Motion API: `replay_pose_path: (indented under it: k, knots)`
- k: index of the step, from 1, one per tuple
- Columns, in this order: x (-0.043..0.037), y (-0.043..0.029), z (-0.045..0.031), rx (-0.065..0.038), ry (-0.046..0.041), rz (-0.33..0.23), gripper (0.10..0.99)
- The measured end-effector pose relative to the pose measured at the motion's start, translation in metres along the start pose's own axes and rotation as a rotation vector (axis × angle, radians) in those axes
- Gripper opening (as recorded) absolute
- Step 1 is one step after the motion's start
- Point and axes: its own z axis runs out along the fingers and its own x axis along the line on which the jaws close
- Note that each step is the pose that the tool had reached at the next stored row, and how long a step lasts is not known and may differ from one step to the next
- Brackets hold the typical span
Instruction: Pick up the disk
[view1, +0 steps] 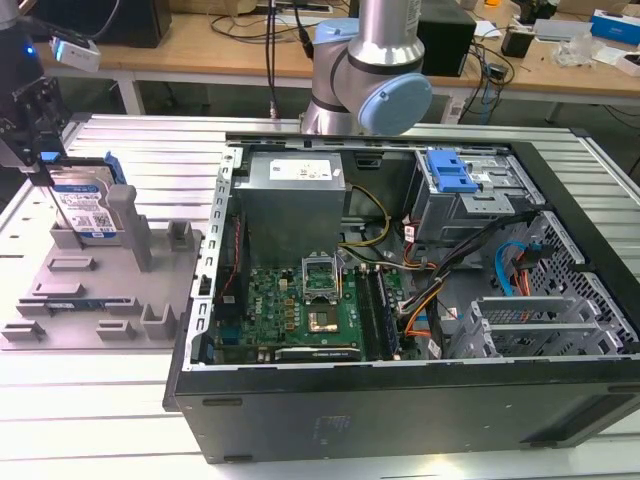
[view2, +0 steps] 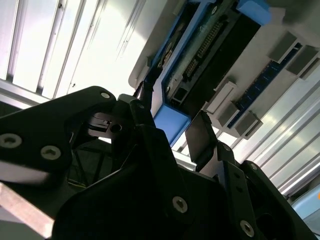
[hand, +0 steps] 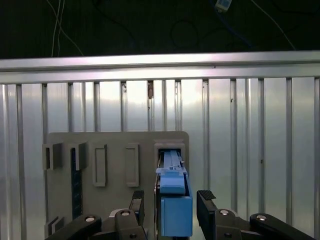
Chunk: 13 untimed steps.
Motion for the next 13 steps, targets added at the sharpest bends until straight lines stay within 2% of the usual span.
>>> replay_pose_path:
  k: [13]
  knots:
    - [-0.0003,0.0003,0.0065,0.000,0.0042,-0.001,0.541]
